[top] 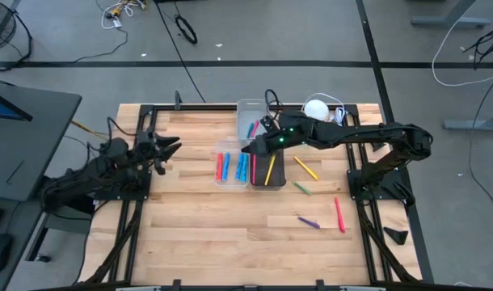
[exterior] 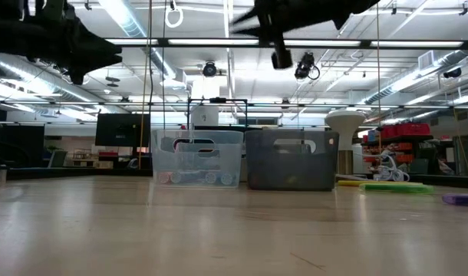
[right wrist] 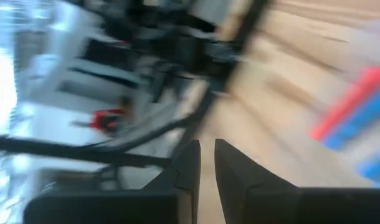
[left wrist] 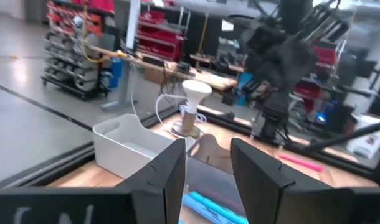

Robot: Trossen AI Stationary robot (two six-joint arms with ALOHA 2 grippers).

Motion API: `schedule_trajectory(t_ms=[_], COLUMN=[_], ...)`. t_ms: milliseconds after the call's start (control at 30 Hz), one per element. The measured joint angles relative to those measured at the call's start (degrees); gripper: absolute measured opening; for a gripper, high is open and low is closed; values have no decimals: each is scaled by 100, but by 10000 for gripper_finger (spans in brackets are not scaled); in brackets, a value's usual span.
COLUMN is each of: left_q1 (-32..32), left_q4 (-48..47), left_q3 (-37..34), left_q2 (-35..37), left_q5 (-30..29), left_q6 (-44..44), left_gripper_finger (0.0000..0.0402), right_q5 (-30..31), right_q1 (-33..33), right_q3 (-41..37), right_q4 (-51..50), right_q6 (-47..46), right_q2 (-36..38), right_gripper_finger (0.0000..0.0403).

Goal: Pick & Place Markers
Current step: Put the green pen into the gray bin

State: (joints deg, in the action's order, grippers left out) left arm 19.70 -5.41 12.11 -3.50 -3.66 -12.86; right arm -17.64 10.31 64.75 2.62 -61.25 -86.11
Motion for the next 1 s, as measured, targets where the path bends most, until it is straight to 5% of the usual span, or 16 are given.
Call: schedule_trajectory(t_ms=[433,767,1000], left_q1=[0,0,0], left_q4=[110,-660,737], left_q3=[-430,-432,-1160], left_q2=[333,329,329], left_q5=[-82,-81,31], left_q6=[-28,-4,-167], left_gripper_finger=[135,135,135], right_q5=[-138,-132,-132], right_q1=[-84,-94,-104], right_q3=[0,0,0], right_q4=[2376,2585,2577], right_q6=[-57,48,166], right_q2=[0,0,0], right_gripper_finger=[49,49,49])
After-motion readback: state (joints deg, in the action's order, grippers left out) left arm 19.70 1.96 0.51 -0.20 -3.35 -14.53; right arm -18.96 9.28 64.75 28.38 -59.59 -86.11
